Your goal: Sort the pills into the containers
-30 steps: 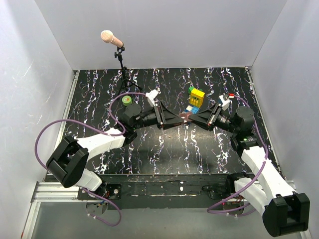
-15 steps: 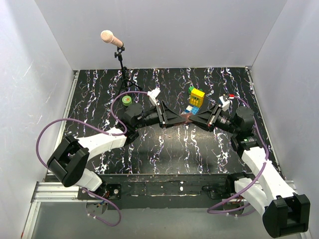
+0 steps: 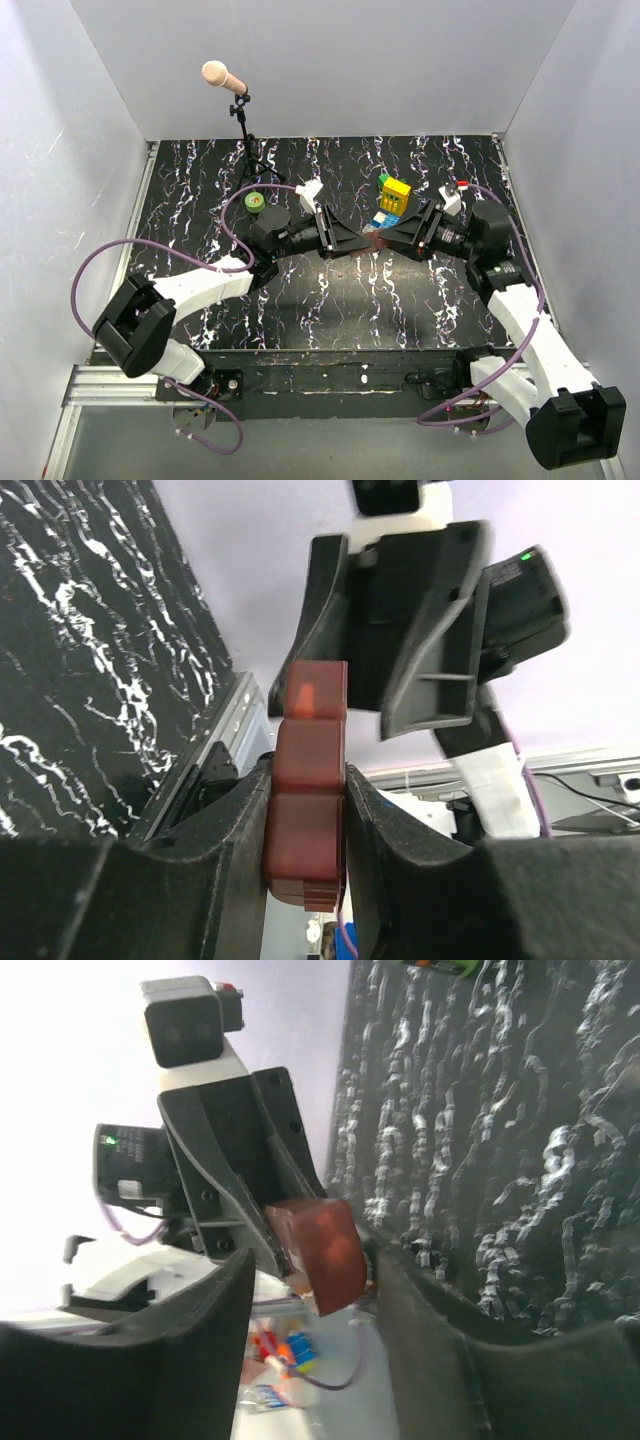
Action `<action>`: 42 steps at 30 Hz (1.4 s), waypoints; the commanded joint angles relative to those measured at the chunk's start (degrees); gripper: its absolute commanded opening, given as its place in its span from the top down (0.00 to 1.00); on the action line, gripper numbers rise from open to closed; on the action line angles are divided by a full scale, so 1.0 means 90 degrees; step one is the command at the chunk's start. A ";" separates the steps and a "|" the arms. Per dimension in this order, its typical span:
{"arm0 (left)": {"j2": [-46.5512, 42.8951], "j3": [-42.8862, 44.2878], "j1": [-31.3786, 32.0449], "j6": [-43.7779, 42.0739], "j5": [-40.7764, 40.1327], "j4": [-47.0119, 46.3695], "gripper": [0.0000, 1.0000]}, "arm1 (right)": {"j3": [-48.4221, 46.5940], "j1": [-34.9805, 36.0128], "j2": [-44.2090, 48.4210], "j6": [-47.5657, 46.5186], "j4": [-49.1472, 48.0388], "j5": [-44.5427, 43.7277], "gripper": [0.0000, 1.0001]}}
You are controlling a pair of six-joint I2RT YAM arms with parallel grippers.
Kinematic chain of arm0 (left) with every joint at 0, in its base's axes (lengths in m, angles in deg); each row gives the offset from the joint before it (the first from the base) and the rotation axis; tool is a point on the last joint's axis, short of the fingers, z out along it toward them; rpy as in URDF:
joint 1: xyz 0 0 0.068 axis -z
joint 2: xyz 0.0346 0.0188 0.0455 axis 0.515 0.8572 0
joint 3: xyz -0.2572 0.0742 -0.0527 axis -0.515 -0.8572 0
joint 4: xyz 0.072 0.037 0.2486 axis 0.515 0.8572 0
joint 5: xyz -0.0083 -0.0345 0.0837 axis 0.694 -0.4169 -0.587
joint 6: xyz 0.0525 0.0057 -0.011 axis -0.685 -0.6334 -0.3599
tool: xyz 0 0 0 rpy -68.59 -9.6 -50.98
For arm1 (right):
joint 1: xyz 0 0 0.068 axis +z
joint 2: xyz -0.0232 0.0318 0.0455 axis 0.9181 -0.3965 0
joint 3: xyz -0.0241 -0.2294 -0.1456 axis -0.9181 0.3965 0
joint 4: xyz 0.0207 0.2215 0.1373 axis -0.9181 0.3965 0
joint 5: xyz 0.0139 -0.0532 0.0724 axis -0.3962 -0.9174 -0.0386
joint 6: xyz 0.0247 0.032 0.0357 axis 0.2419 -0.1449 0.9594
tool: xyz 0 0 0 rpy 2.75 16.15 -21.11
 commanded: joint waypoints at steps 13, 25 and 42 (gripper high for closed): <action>-0.1348 0.0733 -0.0933 -0.2016 0.0643 0.4575 1.00 | -0.1720 -0.0038 0.0071 -0.4350 0.3491 -0.0649 0.06; -0.1573 0.0968 -0.2193 -0.3209 0.2832 0.6628 1.00 | -0.2101 0.1650 0.0062 -0.6119 0.3491 -0.0656 0.02; -0.1817 0.0383 -0.2222 -0.2447 0.3106 0.6111 1.00 | -0.2541 0.3351 -0.0905 -0.6208 0.2437 -0.1654 0.03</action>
